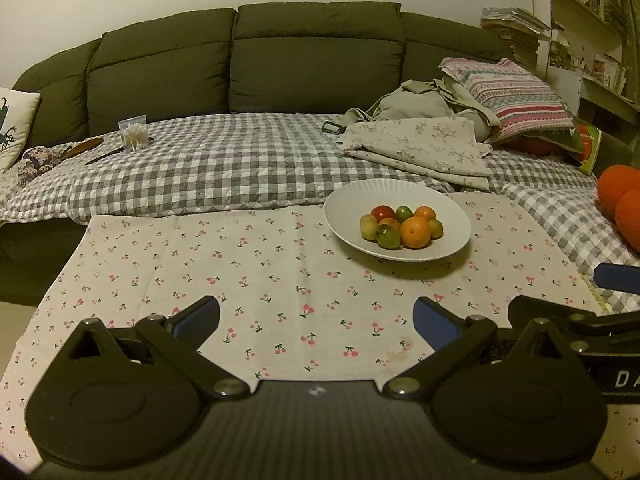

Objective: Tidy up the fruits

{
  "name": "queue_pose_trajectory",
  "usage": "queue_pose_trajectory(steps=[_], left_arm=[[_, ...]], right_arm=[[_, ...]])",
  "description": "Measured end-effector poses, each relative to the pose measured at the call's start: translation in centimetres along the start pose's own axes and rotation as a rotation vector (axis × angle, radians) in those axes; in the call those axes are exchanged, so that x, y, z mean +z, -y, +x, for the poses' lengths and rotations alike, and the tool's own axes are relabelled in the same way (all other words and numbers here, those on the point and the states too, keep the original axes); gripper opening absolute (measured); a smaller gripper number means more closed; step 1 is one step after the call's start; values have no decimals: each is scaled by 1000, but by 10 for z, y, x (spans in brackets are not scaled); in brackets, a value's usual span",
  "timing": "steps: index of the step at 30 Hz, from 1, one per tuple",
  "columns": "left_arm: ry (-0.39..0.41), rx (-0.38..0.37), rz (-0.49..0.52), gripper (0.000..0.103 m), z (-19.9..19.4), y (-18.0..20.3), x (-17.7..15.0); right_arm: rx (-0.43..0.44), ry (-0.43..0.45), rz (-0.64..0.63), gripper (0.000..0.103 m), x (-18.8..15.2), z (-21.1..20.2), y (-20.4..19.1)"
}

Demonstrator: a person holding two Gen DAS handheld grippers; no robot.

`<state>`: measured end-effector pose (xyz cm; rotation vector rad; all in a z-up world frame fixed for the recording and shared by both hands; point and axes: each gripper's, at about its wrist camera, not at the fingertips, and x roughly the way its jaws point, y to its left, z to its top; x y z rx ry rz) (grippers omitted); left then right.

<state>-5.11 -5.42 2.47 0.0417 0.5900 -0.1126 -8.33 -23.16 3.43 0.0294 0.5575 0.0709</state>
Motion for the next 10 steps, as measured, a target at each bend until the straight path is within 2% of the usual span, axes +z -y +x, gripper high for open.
queue_pose_trajectory(steps=[10], left_arm=[[1, 0, 2, 102, 1, 0, 0]], right_arm=[[1, -3, 9, 103, -1, 0, 1]])
